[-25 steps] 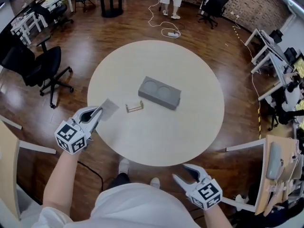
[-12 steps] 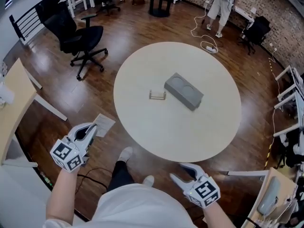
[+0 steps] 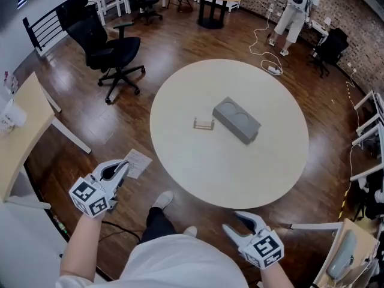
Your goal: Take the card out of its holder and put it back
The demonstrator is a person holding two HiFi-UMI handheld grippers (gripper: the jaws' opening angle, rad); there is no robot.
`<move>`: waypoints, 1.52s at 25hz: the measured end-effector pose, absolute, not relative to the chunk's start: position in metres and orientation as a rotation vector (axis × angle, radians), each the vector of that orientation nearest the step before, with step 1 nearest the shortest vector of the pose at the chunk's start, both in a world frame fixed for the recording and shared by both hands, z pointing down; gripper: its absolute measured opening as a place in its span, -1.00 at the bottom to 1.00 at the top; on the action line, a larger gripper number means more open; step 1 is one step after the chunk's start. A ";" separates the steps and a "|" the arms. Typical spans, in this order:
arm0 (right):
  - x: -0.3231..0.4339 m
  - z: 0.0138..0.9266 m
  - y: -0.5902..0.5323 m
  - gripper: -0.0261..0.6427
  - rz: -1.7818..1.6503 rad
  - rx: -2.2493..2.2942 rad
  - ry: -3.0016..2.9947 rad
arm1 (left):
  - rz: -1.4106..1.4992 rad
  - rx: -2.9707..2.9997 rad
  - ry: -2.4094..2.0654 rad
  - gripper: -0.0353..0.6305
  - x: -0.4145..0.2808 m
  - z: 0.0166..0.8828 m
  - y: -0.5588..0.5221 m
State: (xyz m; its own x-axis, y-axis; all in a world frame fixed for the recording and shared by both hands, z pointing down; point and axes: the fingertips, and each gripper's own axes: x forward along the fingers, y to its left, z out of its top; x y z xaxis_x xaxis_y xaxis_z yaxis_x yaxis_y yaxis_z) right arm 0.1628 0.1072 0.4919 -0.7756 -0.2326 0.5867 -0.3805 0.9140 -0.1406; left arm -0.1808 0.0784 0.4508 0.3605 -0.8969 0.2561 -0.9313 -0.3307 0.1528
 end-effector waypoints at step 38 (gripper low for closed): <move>0.115 0.475 0.068 -0.36 0.634 1.322 -2.131 | 0.466 2.911 -0.452 -0.85 -0.057 0.531 -0.272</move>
